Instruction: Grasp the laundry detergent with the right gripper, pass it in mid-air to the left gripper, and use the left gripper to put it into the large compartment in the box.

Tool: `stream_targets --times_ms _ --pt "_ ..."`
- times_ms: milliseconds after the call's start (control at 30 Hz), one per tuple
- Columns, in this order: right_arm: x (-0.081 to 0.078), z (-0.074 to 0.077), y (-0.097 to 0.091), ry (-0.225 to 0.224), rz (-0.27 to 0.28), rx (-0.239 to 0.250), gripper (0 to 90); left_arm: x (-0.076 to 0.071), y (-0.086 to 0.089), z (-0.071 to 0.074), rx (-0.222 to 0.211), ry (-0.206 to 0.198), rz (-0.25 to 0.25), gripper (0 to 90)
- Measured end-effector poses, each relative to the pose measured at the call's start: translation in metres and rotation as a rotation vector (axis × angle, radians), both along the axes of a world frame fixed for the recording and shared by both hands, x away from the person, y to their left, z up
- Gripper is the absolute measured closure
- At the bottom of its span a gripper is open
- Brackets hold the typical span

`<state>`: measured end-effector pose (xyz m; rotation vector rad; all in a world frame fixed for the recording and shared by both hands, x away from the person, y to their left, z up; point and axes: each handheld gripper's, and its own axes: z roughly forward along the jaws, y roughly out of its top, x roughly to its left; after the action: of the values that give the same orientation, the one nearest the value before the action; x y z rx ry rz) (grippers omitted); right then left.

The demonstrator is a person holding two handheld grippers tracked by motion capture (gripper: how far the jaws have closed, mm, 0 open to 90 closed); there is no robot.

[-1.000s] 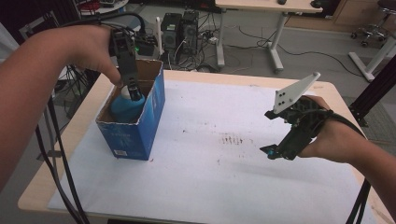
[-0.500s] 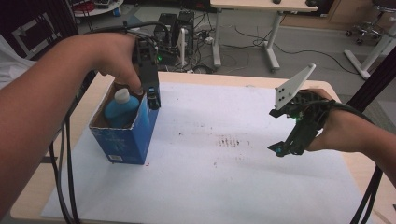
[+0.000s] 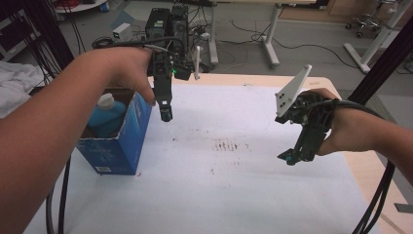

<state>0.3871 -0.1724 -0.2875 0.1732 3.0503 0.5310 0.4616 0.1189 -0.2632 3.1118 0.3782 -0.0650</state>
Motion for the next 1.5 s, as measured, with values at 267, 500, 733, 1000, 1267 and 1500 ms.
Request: stream_targets --times_ms 267,500,733,1000,1267,1500 --pt "-0.003 -0.006 -0.003 0.018 0.011 -0.056 0.9 -0.002 -0.009 -0.008 -0.01 0.008 -0.011 1.6" --pt "-0.004 -0.003 -0.008 0.022 0.028 -0.077 0.9 -0.009 -0.014 -0.003 -0.018 0.004 -0.005 1.6" --pt "-0.004 0.002 -0.01 0.01 0.028 -0.071 0.9 -0.011 -0.015 0.003 -0.021 -0.017 0.003 1.6" --pt "-0.004 0.004 -0.01 -0.007 0.022 -0.066 0.9 -0.015 -0.017 0.006 -0.018 -0.034 -0.005 1.6" --pt "-0.008 0.01 -0.01 -0.015 0.001 -0.055 0.9 -0.016 -0.017 0.004 -0.022 -0.02 -0.021 1.6" --pt "-0.006 0.009 -0.011 -0.013 0.001 -0.059 0.9 -0.014 -0.02 0.003 -0.021 -0.005 -0.029 1.6"
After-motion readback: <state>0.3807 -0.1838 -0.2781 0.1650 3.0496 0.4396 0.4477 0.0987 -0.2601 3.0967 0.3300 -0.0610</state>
